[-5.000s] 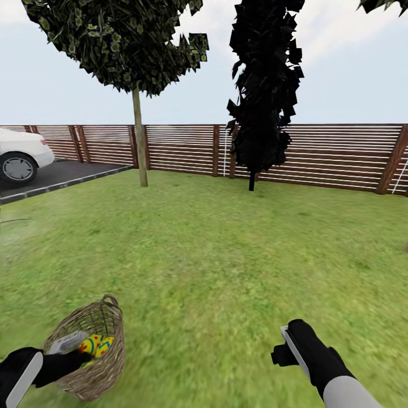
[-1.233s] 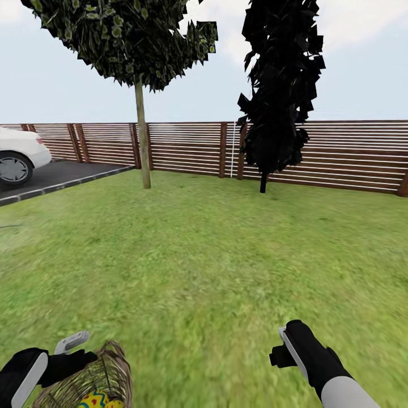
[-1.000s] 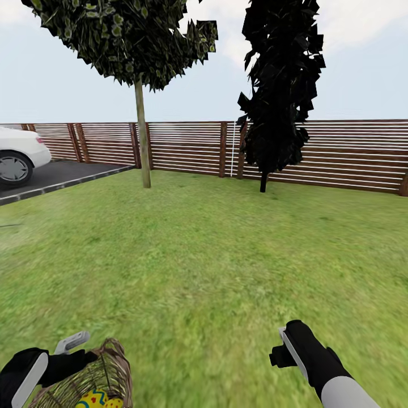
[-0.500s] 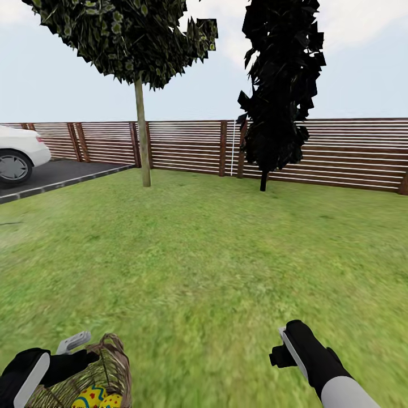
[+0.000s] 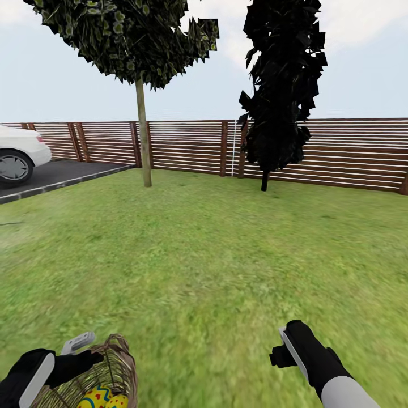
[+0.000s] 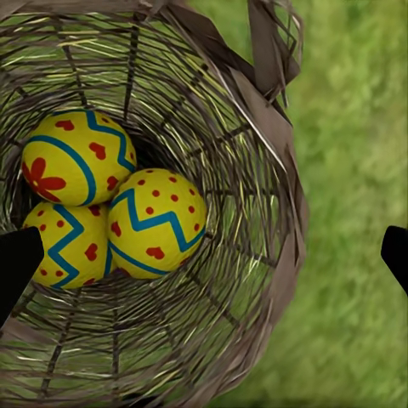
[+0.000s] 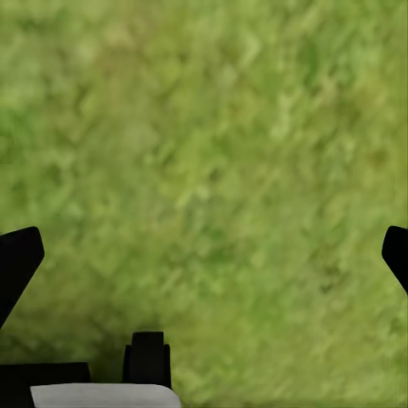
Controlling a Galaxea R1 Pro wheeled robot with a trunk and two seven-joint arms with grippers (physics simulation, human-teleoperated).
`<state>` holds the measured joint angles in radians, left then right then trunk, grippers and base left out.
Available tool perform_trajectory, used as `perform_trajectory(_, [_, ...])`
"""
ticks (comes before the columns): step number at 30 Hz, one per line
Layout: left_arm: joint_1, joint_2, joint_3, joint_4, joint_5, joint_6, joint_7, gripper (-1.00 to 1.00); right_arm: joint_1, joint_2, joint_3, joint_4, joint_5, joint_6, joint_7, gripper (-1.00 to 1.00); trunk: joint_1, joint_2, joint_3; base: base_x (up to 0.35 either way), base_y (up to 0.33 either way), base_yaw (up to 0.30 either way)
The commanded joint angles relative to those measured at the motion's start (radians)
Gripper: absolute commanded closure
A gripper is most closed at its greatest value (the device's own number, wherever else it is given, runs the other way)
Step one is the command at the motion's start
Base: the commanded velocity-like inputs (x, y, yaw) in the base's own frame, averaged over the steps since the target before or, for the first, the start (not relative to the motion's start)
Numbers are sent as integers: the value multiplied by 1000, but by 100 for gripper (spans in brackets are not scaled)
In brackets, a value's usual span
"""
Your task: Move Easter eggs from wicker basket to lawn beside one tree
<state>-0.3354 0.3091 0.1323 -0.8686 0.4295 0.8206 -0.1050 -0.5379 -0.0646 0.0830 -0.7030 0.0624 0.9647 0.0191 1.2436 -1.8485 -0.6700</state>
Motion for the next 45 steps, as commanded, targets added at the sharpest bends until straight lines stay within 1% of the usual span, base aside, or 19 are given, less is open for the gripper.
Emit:
perform_trajectory(1, [-1,-1,3,0,-6,5,-7,-100,-1,-1,4,-1,5,5,2,-100,0,-1,-1,0,24,0])
perform_trajectory(17, [-1,-3,3,0,-6,5,-7,-100,-1,-2,4,-1,1,2,3,-100,0,-1,-1,0,2,0])
perform_trajectory(21, [-1,-4,3,1,-6,4,-7,-100,-1,-12,1,18,-3,-136,9,-100,0,-1,-1,0,0,0])
perform_trajectory(23, [2,1,-3,-10,5,-7,-15,-100,-1,-24,4,30,-7,-133,12,-100,0,-1,-1,0,0,0])
perform_trajectory(25, [2,1,-3,-13,6,-18,-15,-100,-1,-30,4,41,-7,-133,12,-100,0,-1,-1,0,0,0])
perform_trajectory(27, [2,-11,-1,-16,9,-29,-16,-100,-1,-33,4,52,-7,-133,12,-100,0,-1,-1,0,0,0])
perform_trajectory(28, [2,-16,3,-15,7,-35,-15,-100,-1,-27,3,58,-7,-133,12,-100,0,-1,-1,0,0,0])
perform_trajectory(31, [2,-33,1,-14,4,-52,-12,-100,-1,-22,3,74,-8,-133,9,-100,0,-1,-1,0,0,0])
perform_trajectory(42, [2,-96,2,-12,5,-113,-12,-100,-1,-23,2,70,-7,-133,4,-100,0,-1,-1,0,0,4])
perform_trajectory(45, [2,-113,1,-12,5,-113,-12,-100,-1,-23,2,70,-2,-132,2,-100,0,-1,-1,0,0,163])
